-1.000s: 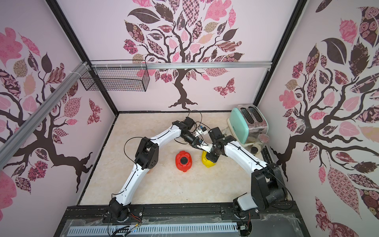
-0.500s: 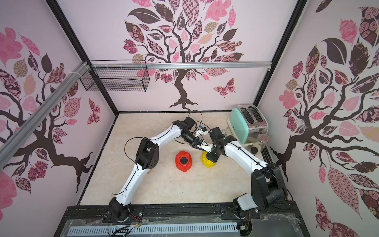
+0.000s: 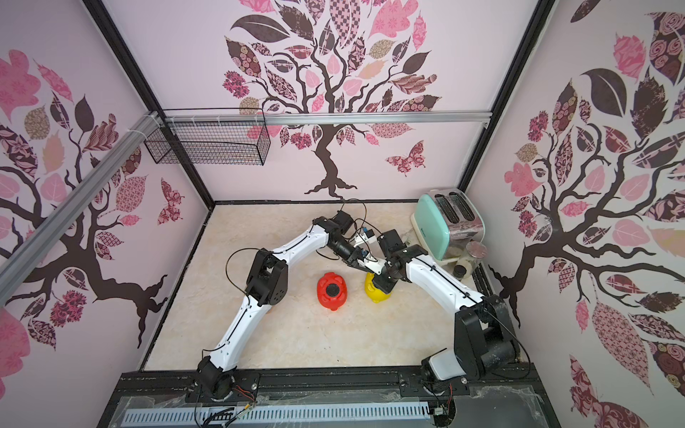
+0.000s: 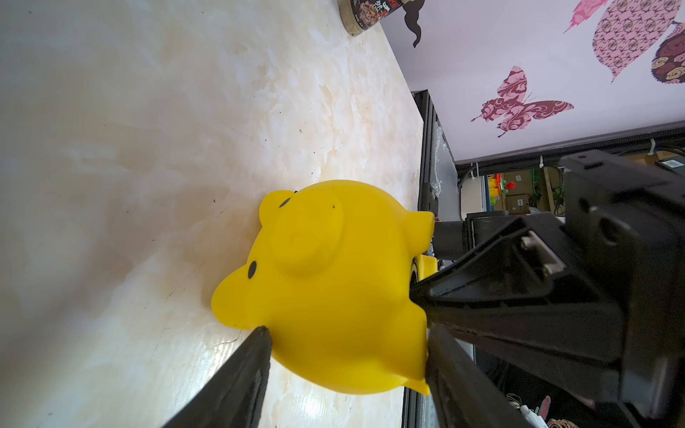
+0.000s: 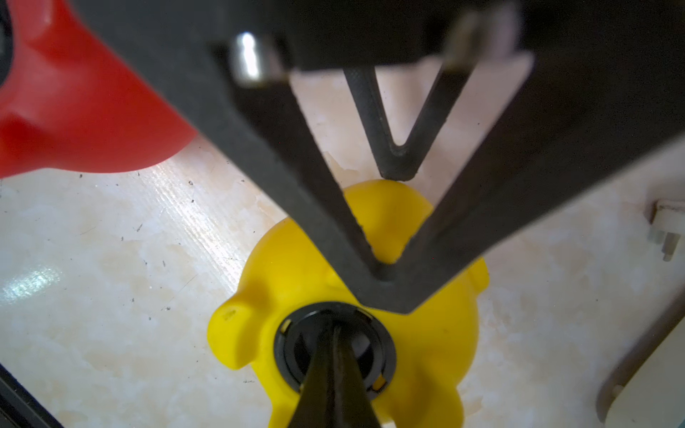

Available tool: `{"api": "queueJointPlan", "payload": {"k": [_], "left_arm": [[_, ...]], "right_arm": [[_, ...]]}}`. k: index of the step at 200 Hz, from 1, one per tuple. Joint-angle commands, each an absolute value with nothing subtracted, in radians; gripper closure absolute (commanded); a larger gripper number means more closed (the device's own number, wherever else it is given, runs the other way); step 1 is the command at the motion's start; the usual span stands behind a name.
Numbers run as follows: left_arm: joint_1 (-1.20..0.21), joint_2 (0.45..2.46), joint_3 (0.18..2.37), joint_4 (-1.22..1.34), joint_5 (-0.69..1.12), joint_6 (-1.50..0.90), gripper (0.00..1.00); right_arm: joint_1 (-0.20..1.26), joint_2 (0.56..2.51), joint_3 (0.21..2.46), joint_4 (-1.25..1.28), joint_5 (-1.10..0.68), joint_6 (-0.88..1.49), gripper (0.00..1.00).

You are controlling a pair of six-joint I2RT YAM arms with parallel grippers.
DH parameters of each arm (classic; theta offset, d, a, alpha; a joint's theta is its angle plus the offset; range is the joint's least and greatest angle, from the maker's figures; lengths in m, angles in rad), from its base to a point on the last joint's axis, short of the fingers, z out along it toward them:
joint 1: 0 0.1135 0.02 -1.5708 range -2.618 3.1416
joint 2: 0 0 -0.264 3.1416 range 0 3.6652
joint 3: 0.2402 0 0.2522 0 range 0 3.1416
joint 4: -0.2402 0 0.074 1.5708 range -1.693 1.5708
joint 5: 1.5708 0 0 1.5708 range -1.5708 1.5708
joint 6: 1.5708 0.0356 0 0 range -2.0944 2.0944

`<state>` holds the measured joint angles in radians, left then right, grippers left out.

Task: Close piggy banks
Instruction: Hold the piggy bank at the center of the board.

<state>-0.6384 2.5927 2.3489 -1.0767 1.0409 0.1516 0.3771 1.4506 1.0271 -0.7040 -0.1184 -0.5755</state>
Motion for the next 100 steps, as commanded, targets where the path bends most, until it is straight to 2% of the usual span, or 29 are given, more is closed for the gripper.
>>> {"api": "queueJointPlan", "payload": {"k": [1,100], "left_arm": [[-0.649,2.668,2.338,-1.099,0.904,0.159,0.33],[-0.65,2.672,2.342,-1.101,0.901,0.158,0.33]], "right_arm": [[0.371,1.488,0.975,-0.692,-0.054,-0.503,1.0],[0.371,1.514,0.991,-0.667,-0.047,-0.227,1.0]]}}
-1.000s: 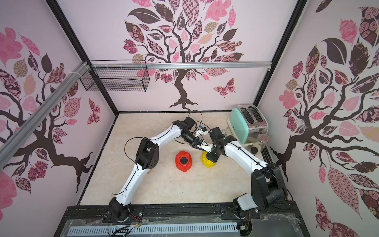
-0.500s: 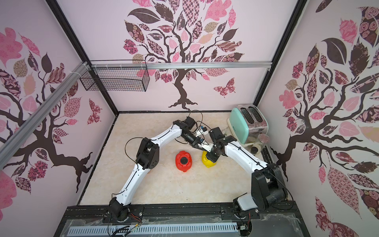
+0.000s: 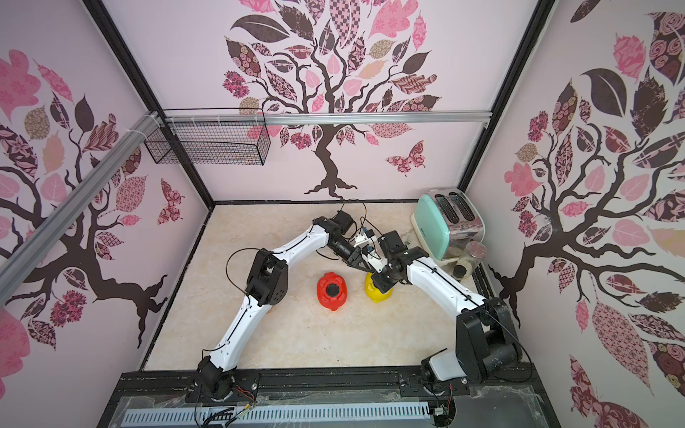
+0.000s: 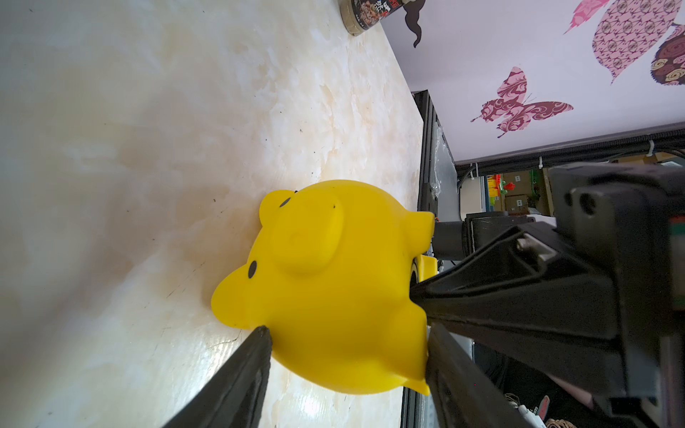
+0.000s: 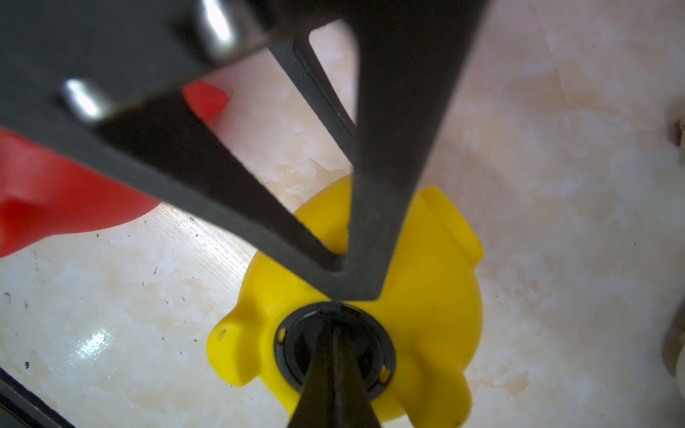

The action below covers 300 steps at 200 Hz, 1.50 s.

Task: Close piggy banks
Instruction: Hold the piggy bank at the center of the board.

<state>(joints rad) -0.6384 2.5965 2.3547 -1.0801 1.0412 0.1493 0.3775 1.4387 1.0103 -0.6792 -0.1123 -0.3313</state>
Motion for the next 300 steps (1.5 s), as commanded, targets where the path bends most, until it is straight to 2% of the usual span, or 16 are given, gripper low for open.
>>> {"api": "queueJointPlan", "payload": {"k": [1,105,201,300], "left_arm": [[-0.65,2.671,2.342,-1.101,0.901,0.158,0.33],[-0.65,2.668,2.342,-1.102,0.902,0.157,0.33],[-0.651,2.669,2.342,-1.105,0.901,0.16,0.33],[-0.651,2.667,2.342,-1.111,0.901,0.165,0.34]], "right_arm": [[0.371,1.514,0.991,-0.667,-0.047,-0.224,1.0],[0.37,1.509,1.005,-0.66,0.018,0.012,1.0],[0.371,1.521,1.042,-0.687,0.003,0.281,1.0],[0.371,1.529,1.078,-0.723,0.004,0.462,1.0]]}}
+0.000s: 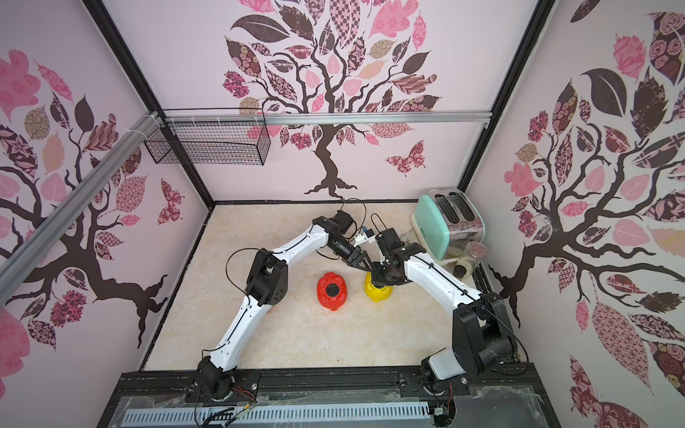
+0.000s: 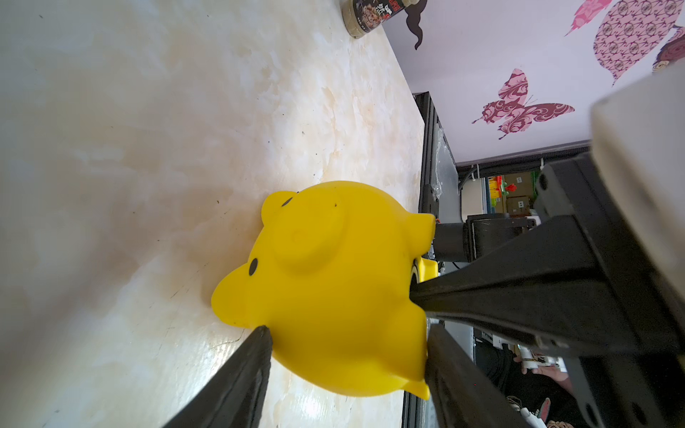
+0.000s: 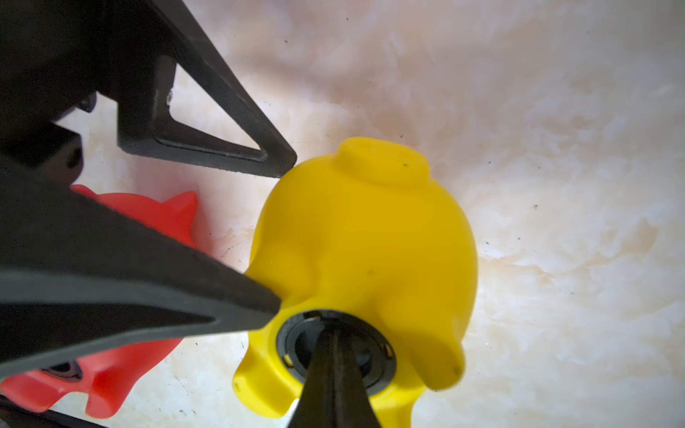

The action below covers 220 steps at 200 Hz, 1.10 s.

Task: Close piggy banks
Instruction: Hold the piggy bank at the center of the board.

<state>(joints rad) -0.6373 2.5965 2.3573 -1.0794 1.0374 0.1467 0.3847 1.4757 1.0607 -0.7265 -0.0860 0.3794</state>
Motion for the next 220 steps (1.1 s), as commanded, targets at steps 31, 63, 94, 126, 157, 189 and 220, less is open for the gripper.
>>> {"api": "queueJointPlan", "payload": {"k": [31,63,94,126,157,189,220], "left_arm": [[-0.651,2.668,2.342,-1.11,0.901,0.166,0.34],[-0.65,2.668,2.342,-1.108,0.898,0.164,0.34],[-0.651,2.666,2.342,-1.109,0.898,0.164,0.33],[-0.651,2.669,2.342,-1.108,0.896,0.163,0.33],[-0.652,2.671,2.344,-1.108,0.896,0.164,0.34],[-0.651,2.669,2.344,-1.11,0.896,0.163,0.34],[-0.651,2.667,2.344,-1.109,0.895,0.165,0.34]], "right_arm": [[0.37,1.549,1.113,-0.771,0.013,0.528,1.0],[0.371,1.551,1.117,-0.763,0.004,0.544,1.0],[0.371,1.557,1.122,-0.769,-0.003,0.541,1.0],[0.371,1.56,1.121,-0.775,0.002,0.539,1.0],[0.371,1.56,1.124,-0.777,0.0,0.537,1.0],[0.371,1.554,1.14,-0.79,0.003,0.535,1.0],[0.371,1.546,1.141,-0.792,0.006,0.532,1.0]]}}
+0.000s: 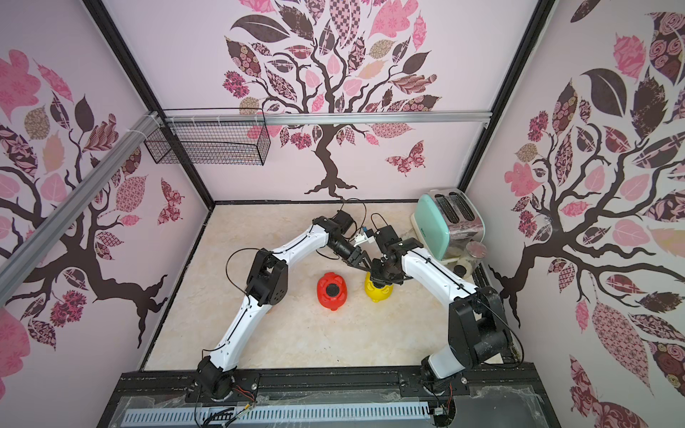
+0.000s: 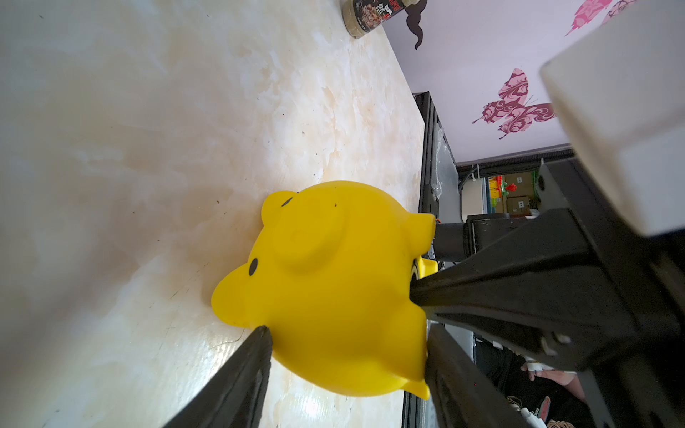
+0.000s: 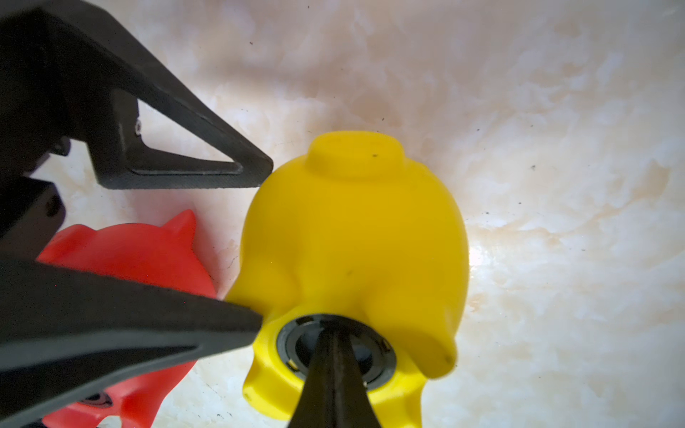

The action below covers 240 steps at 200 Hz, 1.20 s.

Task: Close piggy banks
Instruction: Hold the piggy bank at the center of the board.

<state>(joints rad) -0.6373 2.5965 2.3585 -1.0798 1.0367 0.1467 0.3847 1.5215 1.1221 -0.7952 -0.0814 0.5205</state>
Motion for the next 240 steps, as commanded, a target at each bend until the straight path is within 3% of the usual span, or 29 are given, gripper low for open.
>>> {"api": "queueJointPlan", "payload": {"k": [1,197,240], "left_arm": [[-0.651,2.667,2.344,-1.109,0.895,0.166,0.34],[-0.651,2.666,2.344,-1.105,0.888,0.161,0.34],[-0.651,2.666,2.345,-1.105,0.887,0.162,0.34]], "right_arm": [[0.371,1.546,1.141,-0.792,0.005,0.532,1.0],[0.371,1.508,1.176,-0.818,0.004,0.529,1.0],[0.37,1.498,1.194,-0.827,-0.001,0.531,0.96]]}}
